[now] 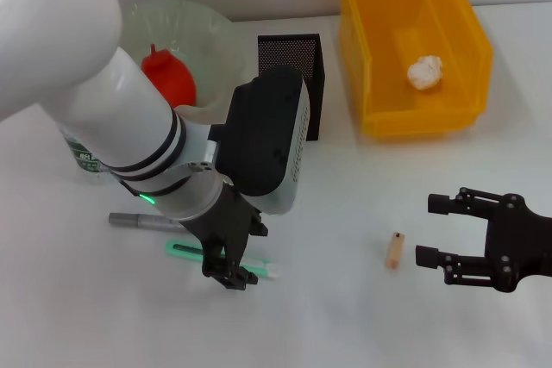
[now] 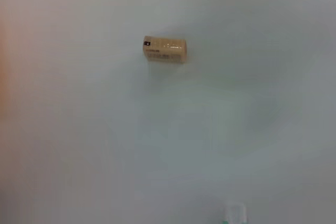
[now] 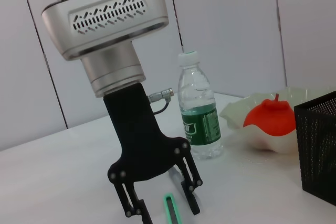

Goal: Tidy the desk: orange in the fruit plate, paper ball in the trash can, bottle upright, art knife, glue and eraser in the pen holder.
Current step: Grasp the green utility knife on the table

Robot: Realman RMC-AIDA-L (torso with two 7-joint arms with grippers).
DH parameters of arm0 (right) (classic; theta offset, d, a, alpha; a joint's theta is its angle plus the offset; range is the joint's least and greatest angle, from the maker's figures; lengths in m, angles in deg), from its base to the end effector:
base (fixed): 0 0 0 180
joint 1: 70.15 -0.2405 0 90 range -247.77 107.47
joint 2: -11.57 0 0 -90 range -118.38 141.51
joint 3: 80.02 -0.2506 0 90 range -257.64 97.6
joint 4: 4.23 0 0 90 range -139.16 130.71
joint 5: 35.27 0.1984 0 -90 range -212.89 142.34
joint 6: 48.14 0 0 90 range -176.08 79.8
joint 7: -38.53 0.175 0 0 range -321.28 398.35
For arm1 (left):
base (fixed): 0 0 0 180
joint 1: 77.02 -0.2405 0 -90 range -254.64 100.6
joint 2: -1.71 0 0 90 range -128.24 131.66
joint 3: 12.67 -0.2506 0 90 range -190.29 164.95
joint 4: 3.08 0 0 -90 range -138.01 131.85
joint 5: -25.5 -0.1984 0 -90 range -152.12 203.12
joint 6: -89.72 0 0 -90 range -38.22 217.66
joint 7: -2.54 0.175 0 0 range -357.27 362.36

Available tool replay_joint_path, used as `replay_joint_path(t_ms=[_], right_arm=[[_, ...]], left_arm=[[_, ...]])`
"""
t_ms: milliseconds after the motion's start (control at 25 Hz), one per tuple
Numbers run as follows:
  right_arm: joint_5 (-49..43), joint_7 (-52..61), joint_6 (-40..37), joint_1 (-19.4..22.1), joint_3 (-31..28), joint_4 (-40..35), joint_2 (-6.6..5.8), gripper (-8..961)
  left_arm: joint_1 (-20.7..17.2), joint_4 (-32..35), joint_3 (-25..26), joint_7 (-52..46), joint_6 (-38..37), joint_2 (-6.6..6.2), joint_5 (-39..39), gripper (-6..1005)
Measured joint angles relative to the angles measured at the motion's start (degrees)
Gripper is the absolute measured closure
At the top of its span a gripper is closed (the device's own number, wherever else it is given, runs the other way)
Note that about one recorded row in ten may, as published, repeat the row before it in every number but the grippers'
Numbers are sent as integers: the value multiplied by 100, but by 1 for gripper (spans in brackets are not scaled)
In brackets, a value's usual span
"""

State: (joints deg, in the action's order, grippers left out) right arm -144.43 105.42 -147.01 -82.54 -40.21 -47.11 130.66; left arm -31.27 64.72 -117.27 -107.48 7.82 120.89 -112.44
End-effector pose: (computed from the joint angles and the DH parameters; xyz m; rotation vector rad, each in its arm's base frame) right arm 0.2945 0.2424 -0.0022 -2.6431 0.5546 0.7484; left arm -0.1363 0.3170 -0.1137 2.9663 -0.4916 -0.7368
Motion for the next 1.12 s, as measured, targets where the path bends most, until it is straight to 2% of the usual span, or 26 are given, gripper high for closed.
replay_joint_path(t_ms=[40, 240, 400, 1120], right_arm=[[0, 1, 0, 0, 0, 0, 0, 169], [0, 9, -1, 0, 0, 0, 0, 168], [0, 15, 0, 0, 0, 0, 0, 168], [-1, 27, -1, -27, 0, -1, 0, 169]], left_arm=[[19, -42, -2, 10, 23, 0, 8, 392], [239, -547, -71, 31, 291, 0, 30, 401], [286, -674, -75, 52, 346, 0, 35, 406], [304, -736, -199, 104, 329, 0, 58, 510]])
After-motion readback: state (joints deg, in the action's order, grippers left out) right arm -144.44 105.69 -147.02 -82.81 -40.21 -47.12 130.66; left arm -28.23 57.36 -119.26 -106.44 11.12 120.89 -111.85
